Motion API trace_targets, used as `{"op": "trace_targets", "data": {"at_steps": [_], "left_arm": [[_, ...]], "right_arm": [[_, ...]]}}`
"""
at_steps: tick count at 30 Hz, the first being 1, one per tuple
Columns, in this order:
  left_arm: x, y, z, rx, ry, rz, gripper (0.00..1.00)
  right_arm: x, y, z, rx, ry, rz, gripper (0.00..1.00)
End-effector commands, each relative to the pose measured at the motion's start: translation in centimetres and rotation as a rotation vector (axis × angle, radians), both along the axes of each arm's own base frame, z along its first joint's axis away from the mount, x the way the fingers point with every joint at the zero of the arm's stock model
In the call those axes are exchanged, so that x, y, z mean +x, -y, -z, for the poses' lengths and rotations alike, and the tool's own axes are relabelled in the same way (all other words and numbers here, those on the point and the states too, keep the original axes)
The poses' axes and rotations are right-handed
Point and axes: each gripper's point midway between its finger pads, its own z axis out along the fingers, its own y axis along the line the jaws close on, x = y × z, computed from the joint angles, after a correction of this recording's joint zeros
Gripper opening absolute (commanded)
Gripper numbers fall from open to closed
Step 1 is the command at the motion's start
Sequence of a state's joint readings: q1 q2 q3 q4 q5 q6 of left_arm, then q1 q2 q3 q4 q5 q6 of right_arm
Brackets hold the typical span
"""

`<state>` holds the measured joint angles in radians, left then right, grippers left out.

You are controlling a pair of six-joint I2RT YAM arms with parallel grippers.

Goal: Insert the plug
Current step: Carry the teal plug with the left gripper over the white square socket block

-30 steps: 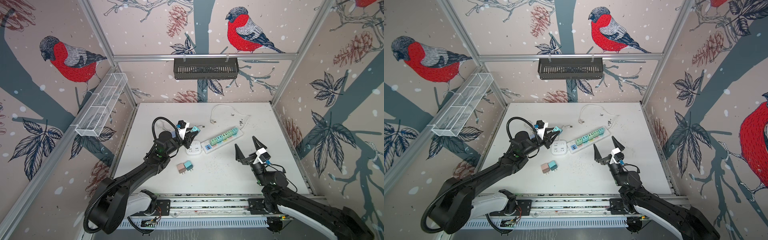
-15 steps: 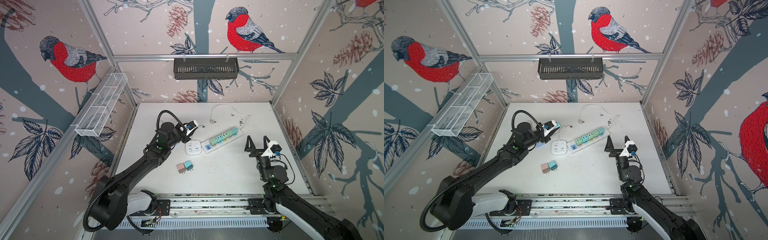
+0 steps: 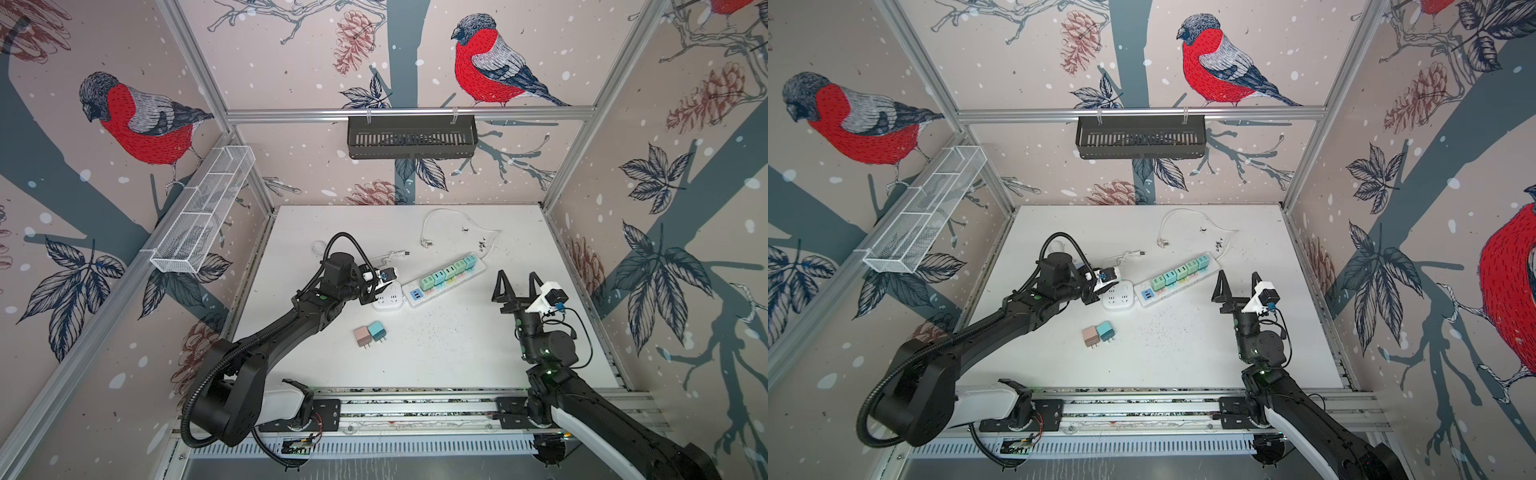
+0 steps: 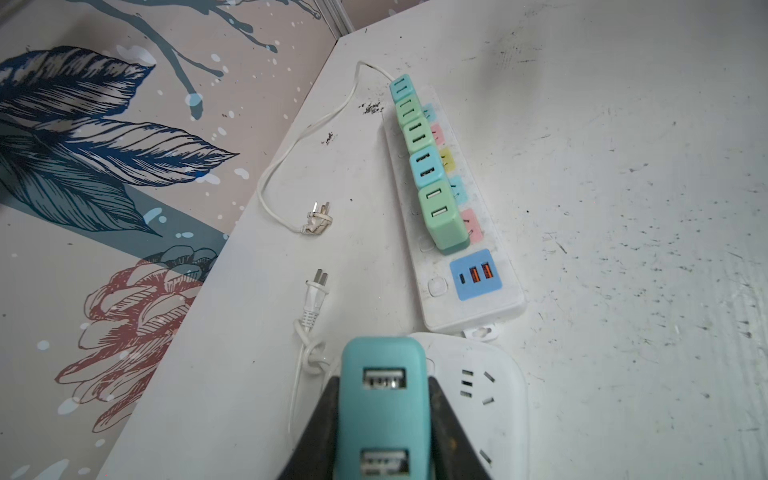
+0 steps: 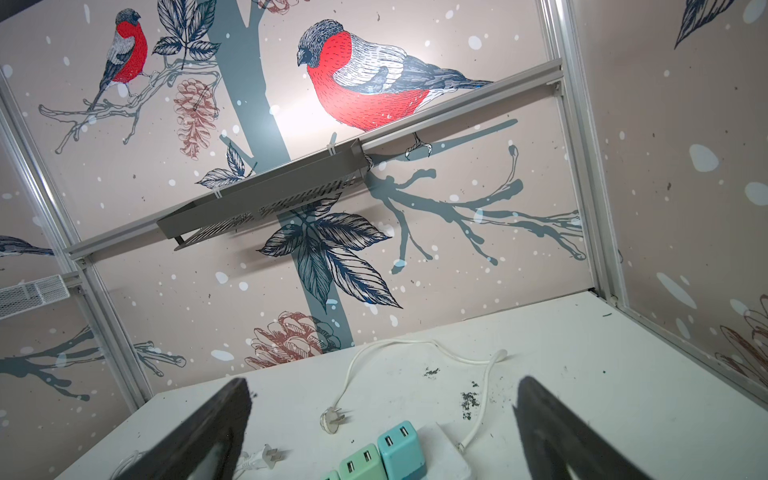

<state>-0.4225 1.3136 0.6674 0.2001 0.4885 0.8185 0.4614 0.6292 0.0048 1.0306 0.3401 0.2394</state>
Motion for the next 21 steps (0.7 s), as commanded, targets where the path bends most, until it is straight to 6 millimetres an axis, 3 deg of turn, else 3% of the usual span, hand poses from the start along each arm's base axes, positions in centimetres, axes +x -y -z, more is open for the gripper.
{"op": "trace_targets", "data": {"at_steps": [1,6,13,21], "left_arm": [[-0.1,0.4,0.3,-0.031,0.021,0.034,0.00],[-0.1,0.4,1.7,-0.051,-0.012,0.033,0.00],[-1.7,1.2,3.4,-0.026,-0.092,0.135,0.00],[-1.7,1.3,5.1,0.043,-0.148,0.197,0.00]], "right_arm": [[-0.7,0.2,5.9,-0.039,-0.108,-0.011,1.00],[-0.7,0.2,5.9,-0.039,-0.107,-0.013,1.00],[-0.7,0.2,5.9,-0.040,-0.112,-0.014,1.00],[-0.7,0.1,5.9,-0.042,-0.110,-0.020,1.00]]}}
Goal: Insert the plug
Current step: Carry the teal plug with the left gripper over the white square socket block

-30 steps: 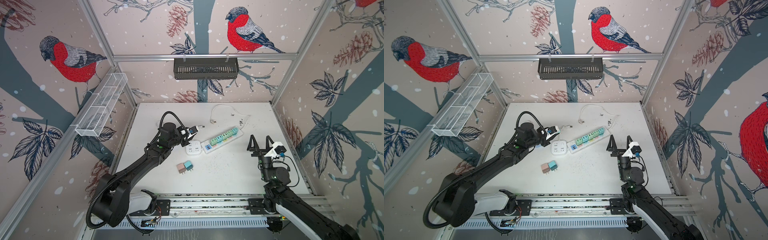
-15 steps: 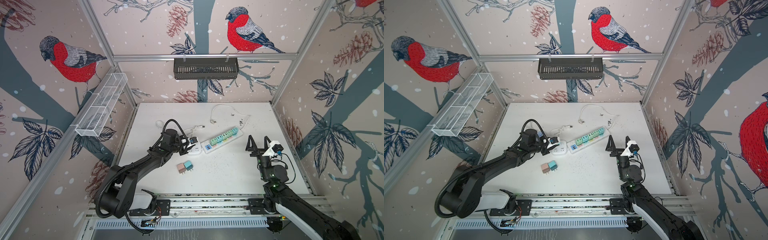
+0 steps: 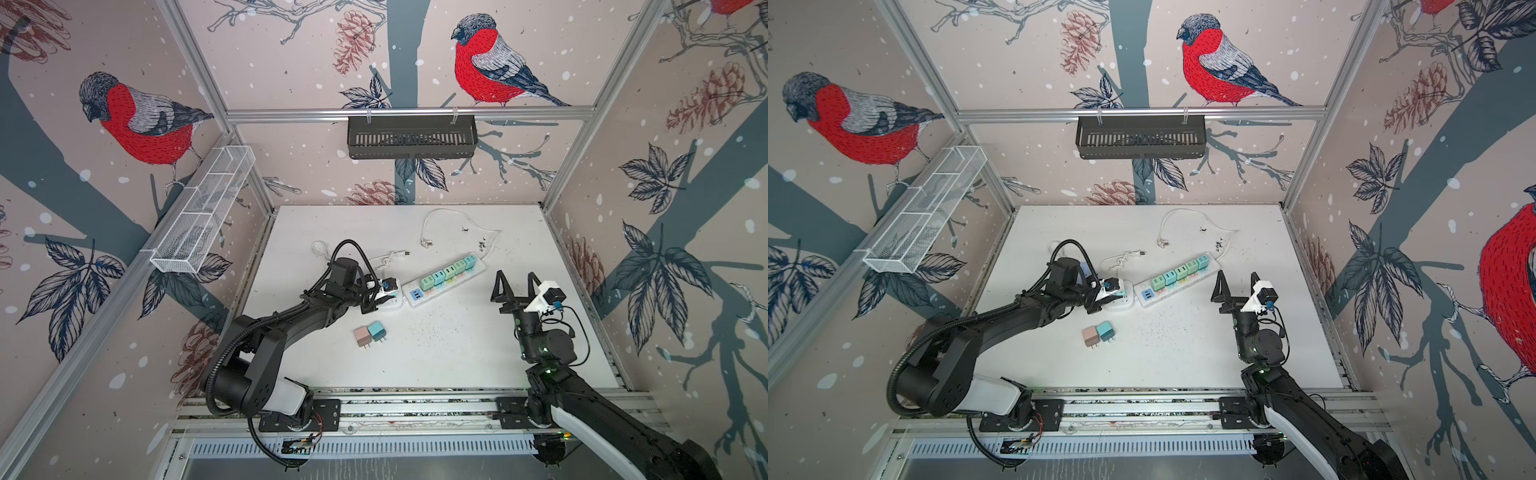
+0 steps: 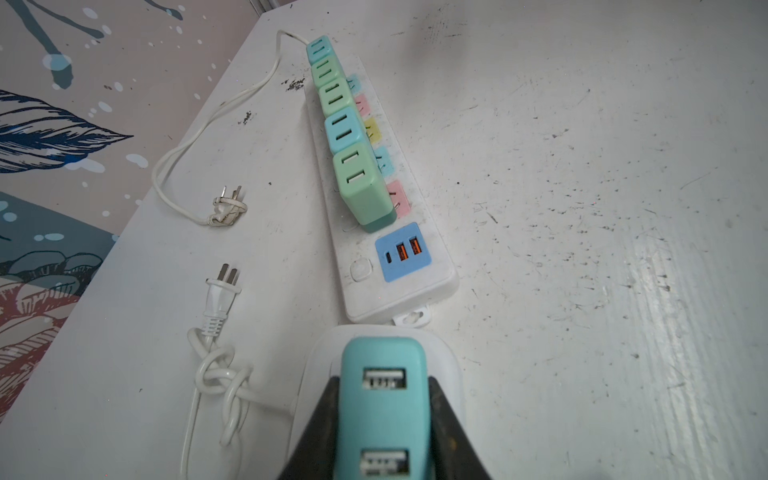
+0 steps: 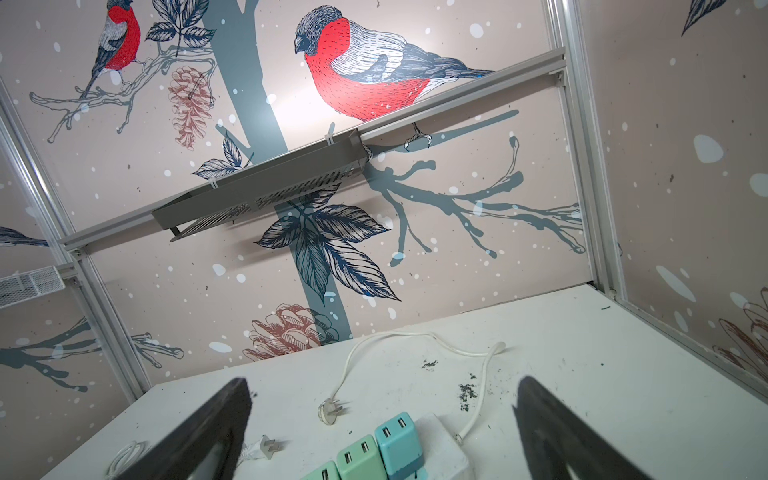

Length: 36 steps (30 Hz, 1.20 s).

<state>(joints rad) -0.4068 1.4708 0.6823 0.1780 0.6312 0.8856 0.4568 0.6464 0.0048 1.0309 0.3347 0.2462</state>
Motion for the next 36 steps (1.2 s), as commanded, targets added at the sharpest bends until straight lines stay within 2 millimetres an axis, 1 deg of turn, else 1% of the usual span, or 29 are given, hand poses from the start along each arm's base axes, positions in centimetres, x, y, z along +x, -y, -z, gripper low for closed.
{"op": "trace_targets", "data": {"at_steps": [1,4,9,13,24,31,36], "left_arm": [[-0.4,0.1,0.5,0.026,-0.022,0.075,0.00],[0.1,0.2,0.6,0.032,-0.044,0.098,0.00],[-0.4,0.9,1.4,0.051,-0.109,0.194,0.00],[-0.2,1.2,1.2,0.045,-0.124,0.214,0.00],[-0.2,1.0,1.7,0.070,-0.106,0.218,0.00],[0.7,1.2,2.1,0.089,-0.131,0.219,0.00],[0.9,1.3,2.3,0.103,-0.131,0.219,0.00]], "right_arm": [[-0.9,0.1,5.5,-0.040,-0.096,-0.018,1.00],[-0.9,0.1,5.5,-0.041,-0.096,-0.018,1.00],[-0.9,0.2,5.5,-0.039,-0.095,-0.019,1.00],[-0.9,0.1,5.5,-0.041,-0.096,-0.020,1.00],[-0.8,0.2,5.5,-0.039,-0.097,-0.020,1.00],[-0.9,0.2,5.6,-0.039,-0.097,-0.022,1.00],[-0.9,0.2,5.6,-0.039,-0.098,-0.021,1.00]]}}
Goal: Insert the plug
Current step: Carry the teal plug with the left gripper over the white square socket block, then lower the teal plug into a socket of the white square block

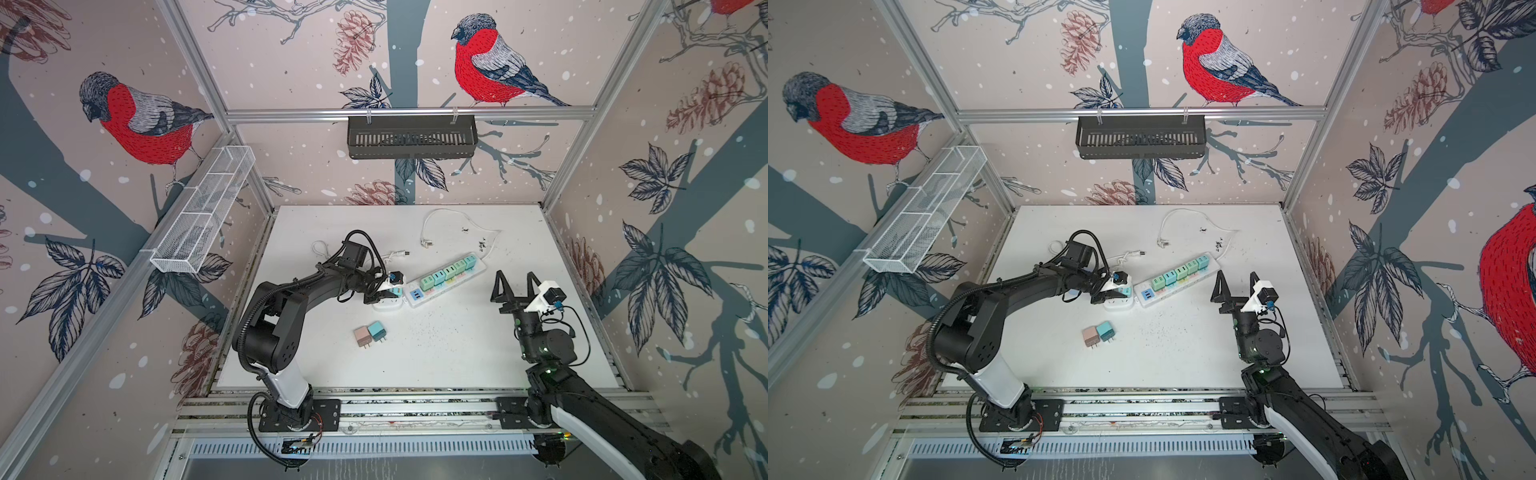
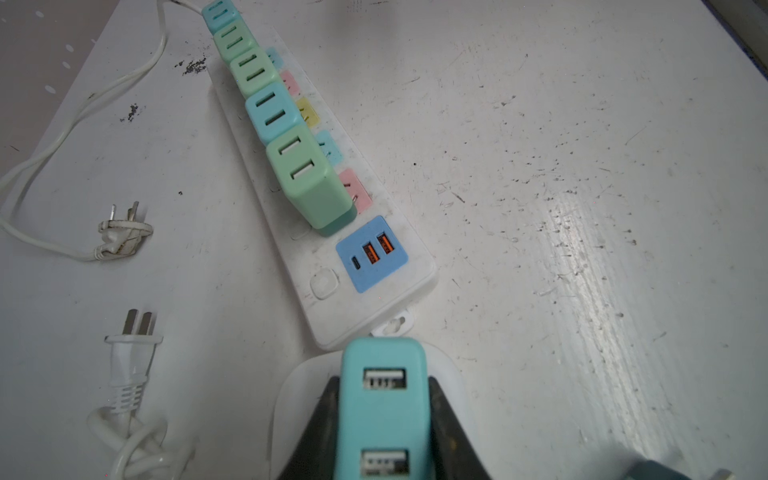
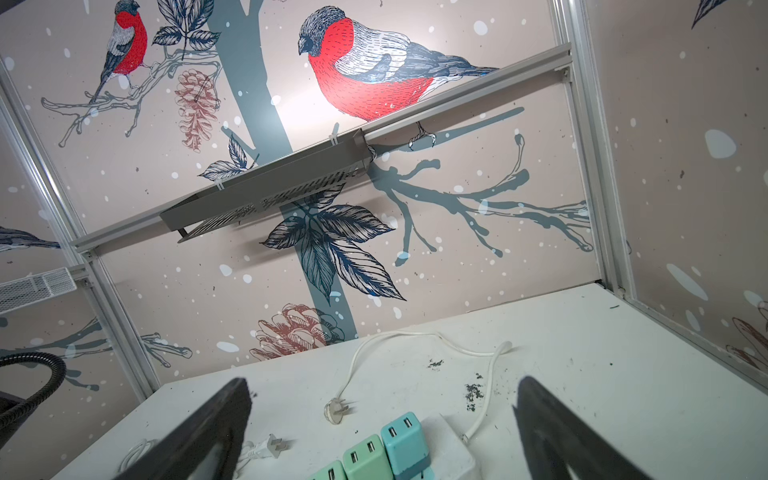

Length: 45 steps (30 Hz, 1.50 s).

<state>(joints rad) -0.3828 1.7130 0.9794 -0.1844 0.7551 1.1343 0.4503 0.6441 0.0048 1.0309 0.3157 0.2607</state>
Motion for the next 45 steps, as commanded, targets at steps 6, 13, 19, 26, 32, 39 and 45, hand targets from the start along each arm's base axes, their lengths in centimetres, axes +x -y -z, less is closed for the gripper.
{"op": "trace_targets", "data": {"at_steps": [6,13,19,26,32,39,45], "left_arm": [[-0.6,0.0,0.8,0.041,-0.007,0.025,0.00],[-1.0,-0.6,2.1,0.087,-0.054,0.011,0.00],[-0.4,-1.0,4.1,0.129,-0.120,-0.021,0.00],[-0.8,-1.4,3.9,0.101,-0.103,-0.034,0.00],[0.4,-1.8,2.9,0.055,-0.149,-0.061,0.00],[1.6,-2.0,3.1,0.042,-0.164,-0.096,0.00],[1.9,-2.2,4.7,0.081,-0.180,-0.090,0.00]], "right_arm": [[-0.8,0.3,5.7,-0.048,-0.101,-0.005,1.00],[-0.8,0.3,5.7,-0.047,-0.101,-0.006,1.00],[-0.8,0.3,5.7,-0.048,-0.101,-0.006,1.00],[-0.8,0.4,5.7,-0.045,-0.102,-0.004,1.00],[-0.8,0.4,5.7,-0.044,-0.103,-0.003,1.00],[-0.7,0.5,5.7,-0.044,-0.106,-0.002,1.00],[-0.6,0.5,5.7,-0.043,-0.109,-0.002,1.00]]}}
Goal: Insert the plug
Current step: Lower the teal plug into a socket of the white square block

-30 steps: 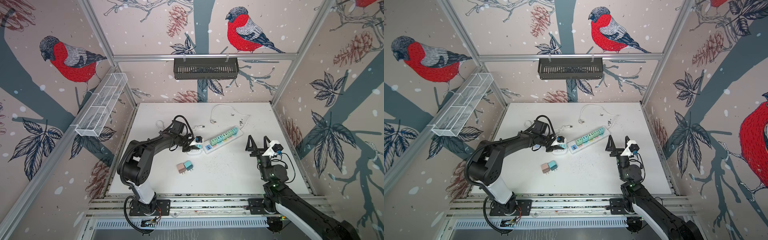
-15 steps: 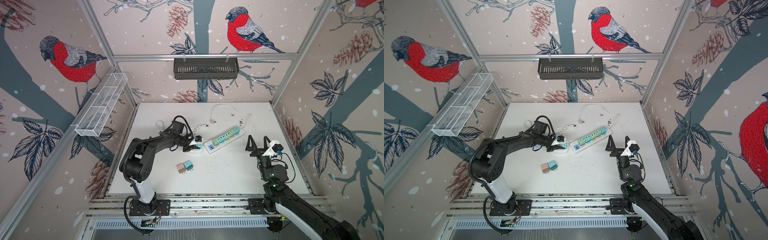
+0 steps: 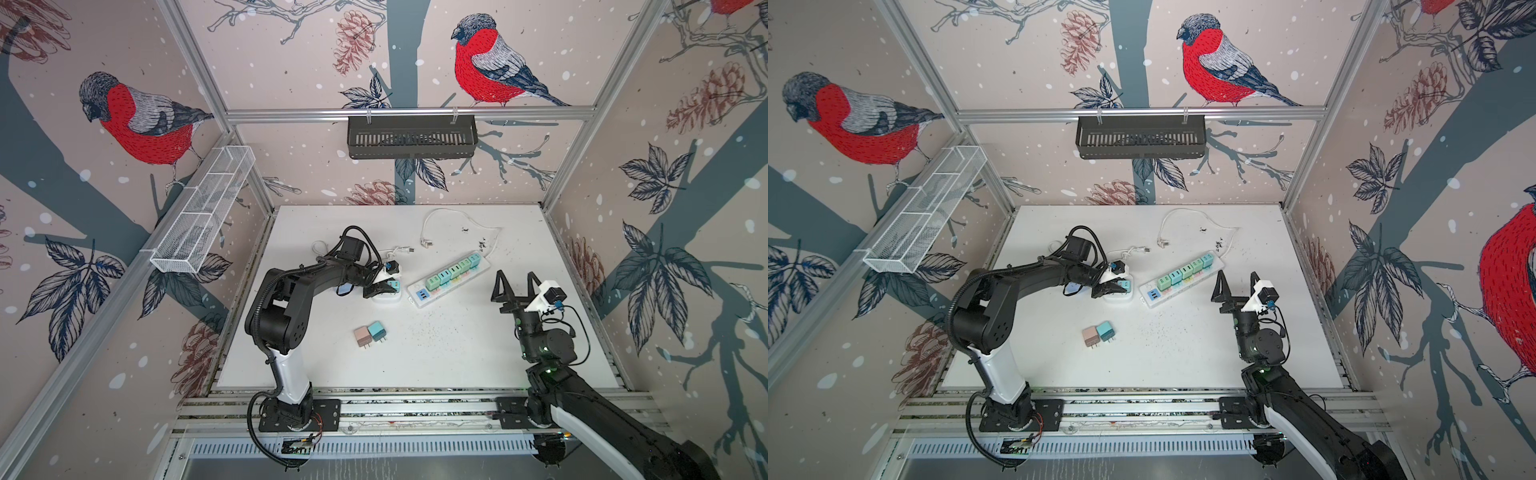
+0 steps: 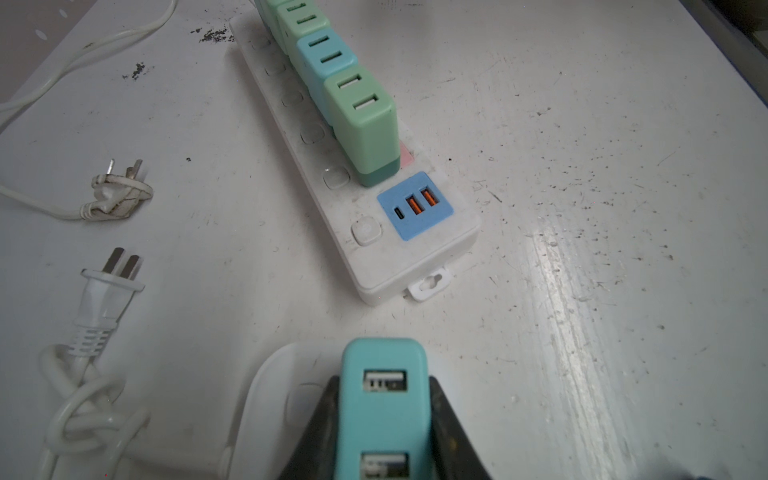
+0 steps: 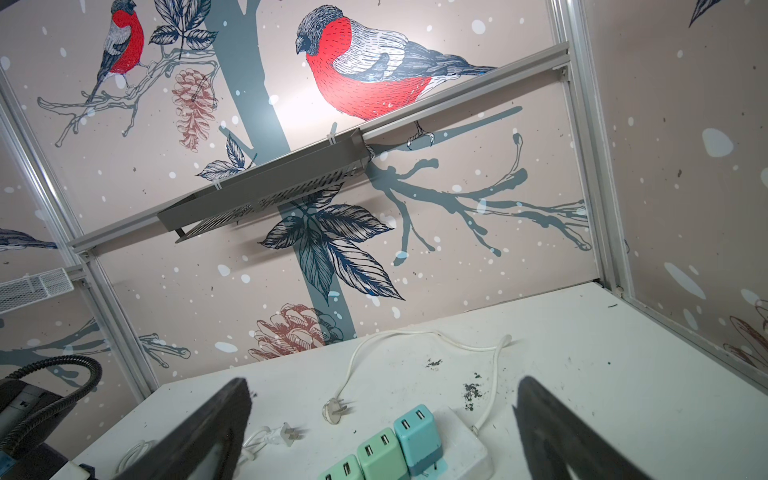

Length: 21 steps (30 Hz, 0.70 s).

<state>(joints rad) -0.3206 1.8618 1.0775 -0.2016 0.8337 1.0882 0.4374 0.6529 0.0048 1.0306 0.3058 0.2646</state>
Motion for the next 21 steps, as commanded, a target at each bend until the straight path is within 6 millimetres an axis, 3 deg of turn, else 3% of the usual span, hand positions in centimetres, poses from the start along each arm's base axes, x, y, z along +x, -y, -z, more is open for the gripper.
{"op": "trace_targets", "data": {"at_steps": [1,6,8,11,12,14,15,16,21], "left_arm": [[-0.8,-1.7,3.1,0.130,-0.060,-0.030,0.00],[-1.1,-1.7,3.1,0.132,-0.062,-0.016,0.00],[-1.0,-1.7,3.1,0.132,-0.057,-0.022,0.07],[-0.8,-1.7,2.9,0.124,-0.044,-0.038,0.33],[-0.8,-1.7,2.9,0.122,-0.041,-0.044,0.47],[-0.7,-1.7,2.6,0.116,-0.032,-0.047,0.56],[-0.7,-1.7,2.4,0.115,-0.029,-0.049,0.67],[-0.5,-1.6,2.1,0.110,-0.021,-0.050,0.96],[0.0,-1.6,0.0,0.072,0.058,-0.085,0.99]], "right_arm": [[-0.8,0.3,5.5,-0.039,-0.101,-0.005,1.00],[-0.8,0.3,5.6,-0.039,-0.103,-0.006,1.00],[-0.8,0.3,5.5,-0.040,-0.103,-0.005,1.00],[-0.8,0.3,5.5,-0.039,-0.102,-0.007,1.00],[-0.8,0.3,5.6,-0.040,-0.103,-0.007,1.00],[-0.8,0.3,5.5,-0.040,-0.103,-0.005,1.00],[-0.8,0.4,5.5,-0.039,-0.102,-0.005,1.00],[-0.8,0.3,5.6,-0.040,-0.103,-0.005,1.00],[-0.7,0.4,5.5,-0.039,-0.104,-0.003,1.00]]}}
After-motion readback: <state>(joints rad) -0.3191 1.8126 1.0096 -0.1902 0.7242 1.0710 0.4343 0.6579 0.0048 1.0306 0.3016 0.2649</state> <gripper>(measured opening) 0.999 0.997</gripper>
